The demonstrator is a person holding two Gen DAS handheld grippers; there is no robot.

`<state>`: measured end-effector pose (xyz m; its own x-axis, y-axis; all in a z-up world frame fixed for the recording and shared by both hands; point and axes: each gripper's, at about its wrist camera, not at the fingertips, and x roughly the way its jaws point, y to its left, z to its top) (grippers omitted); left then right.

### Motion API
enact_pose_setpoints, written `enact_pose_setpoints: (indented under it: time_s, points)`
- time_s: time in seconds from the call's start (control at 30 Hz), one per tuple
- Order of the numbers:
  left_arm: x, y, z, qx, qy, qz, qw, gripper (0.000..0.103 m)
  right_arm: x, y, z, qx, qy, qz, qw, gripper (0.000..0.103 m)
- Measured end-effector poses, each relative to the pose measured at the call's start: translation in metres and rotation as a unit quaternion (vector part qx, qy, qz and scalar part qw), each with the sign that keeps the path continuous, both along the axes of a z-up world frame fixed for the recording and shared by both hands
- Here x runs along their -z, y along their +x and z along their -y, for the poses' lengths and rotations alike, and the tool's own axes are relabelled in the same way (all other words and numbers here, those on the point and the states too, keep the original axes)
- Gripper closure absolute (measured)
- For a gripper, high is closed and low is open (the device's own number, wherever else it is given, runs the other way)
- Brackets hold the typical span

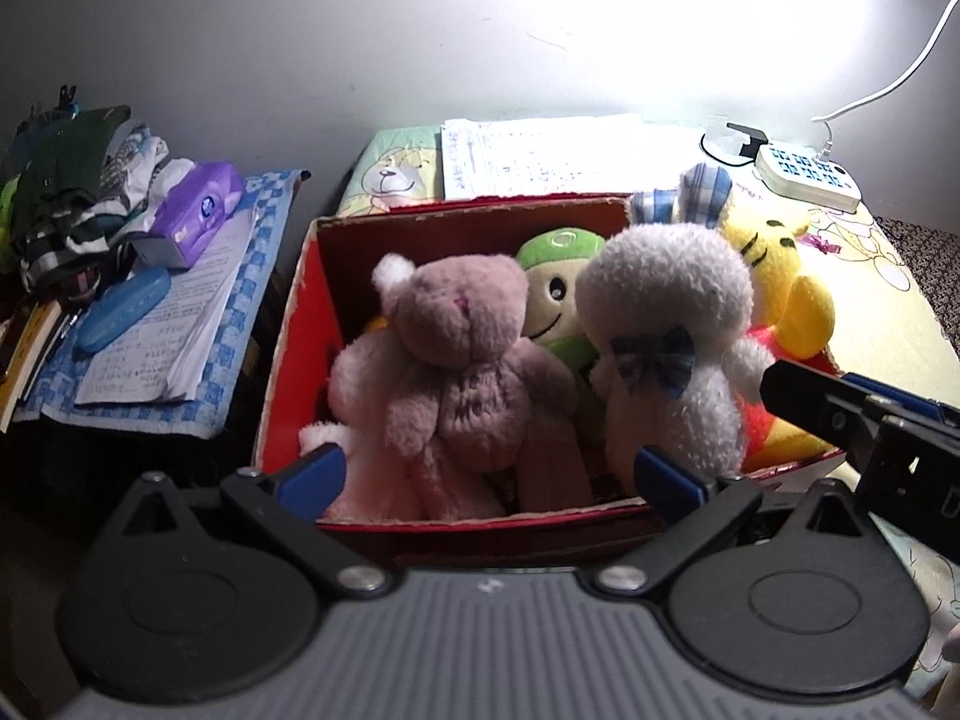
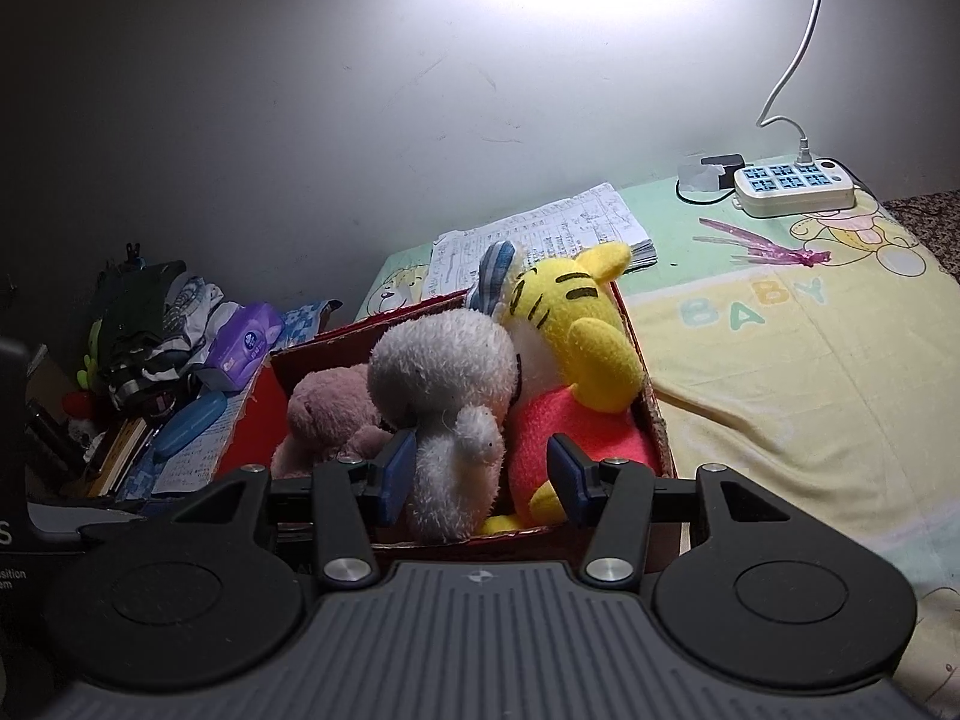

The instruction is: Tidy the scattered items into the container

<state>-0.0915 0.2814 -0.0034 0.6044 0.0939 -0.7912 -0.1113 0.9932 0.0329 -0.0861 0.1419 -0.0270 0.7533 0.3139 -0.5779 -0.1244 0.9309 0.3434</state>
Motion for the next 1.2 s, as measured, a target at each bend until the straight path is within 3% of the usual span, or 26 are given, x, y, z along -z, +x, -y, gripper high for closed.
enact_pose_setpoints:
  time_s: [0.17,0.6,0.83,1.2]
  points:
    - [-0.003,0.008,0.001,-0.015,0.024,-0.001,0.9996,0.001,-0.004,0.007,0.004,0.005,-0.005,-0.001,1.0,0.05]
    - [0.007,0.015,-0.009,-0.027,0.029,-0.024,0.9989,0.001,-0.002,0.018,-0.006,-0.002,-0.018,-0.007,1.0,0.05]
    - [0.01,0.018,-0.019,-0.012,-0.011,-0.021,0.9996,0.003,0.0,0.021,-0.011,-0.005,-0.017,-0.009,1.0,0.05]
    - [0.011,0.018,-0.016,-0.004,-0.001,-0.013,0.9999,0.007,0.0,0.024,-0.015,-0.007,-0.026,-0.009,1.0,0.05]
